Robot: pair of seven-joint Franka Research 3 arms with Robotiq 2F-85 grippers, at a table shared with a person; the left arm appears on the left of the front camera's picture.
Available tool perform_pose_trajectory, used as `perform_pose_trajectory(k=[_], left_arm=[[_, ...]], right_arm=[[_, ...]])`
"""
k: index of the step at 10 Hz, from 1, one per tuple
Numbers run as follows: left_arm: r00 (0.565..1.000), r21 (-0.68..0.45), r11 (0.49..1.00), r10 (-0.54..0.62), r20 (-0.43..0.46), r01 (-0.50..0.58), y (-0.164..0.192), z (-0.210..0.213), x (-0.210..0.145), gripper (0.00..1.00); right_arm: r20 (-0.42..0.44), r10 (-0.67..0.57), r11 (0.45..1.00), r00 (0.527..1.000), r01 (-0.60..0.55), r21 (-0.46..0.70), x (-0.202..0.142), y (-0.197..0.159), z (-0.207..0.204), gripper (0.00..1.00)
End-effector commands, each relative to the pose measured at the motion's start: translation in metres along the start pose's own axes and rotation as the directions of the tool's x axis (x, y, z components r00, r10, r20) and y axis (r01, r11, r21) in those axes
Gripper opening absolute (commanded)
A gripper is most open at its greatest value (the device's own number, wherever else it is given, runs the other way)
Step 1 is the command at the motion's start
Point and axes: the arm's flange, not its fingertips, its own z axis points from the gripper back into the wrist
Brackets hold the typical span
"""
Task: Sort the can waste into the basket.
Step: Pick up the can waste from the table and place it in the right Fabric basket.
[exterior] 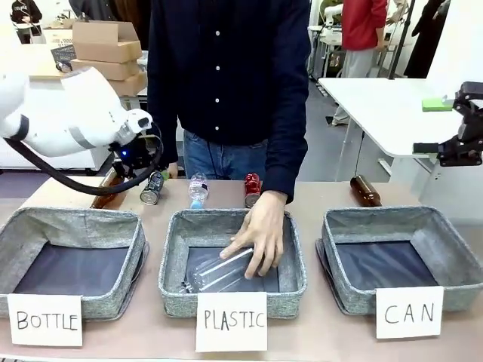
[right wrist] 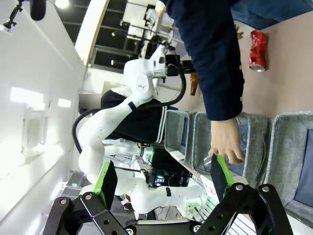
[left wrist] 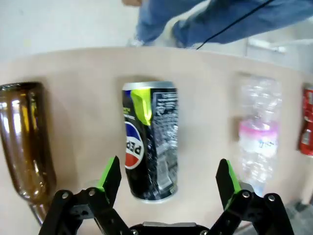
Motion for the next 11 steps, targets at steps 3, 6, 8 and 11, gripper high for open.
perform_pose_trajectory(k=[3, 6, 8, 11], left_arm=[[0.994, 0.085, 0.996, 0.029, -0.105, -0.02, -0.004, -0.03, 0.005, 1.0], [0.994, 0.089, 0.996, 0.04, -0.103, -0.031, -0.006, -0.033, 0.004, 1.0], [0.995, 0.125, 0.992, 0.046, -0.094, -0.034, -0.007, -0.034, 0.005, 0.42], [0.995, 0.128, 0.992, 0.035, -0.089, -0.023, -0.012, -0.034, 0.004, 0.0]], right_arm=[[0.009, 0.024, 0.999, 1.0, -0.024, 0.022, 0.004, 0.001, -0.003, 1.0], [0.009, 0.024, 0.999, 1.0, -0.024, 0.022, 0.004, 0.001, -0.003, 1.0], [0.009, 0.024, 0.999, 1.0, -0.024, 0.022, 0.004, 0.001, -0.003, 1.0], [0.009, 0.024, 0.999, 1.0, -0.024, 0.022, 0.004, 0.001, -0.003, 1.0]])
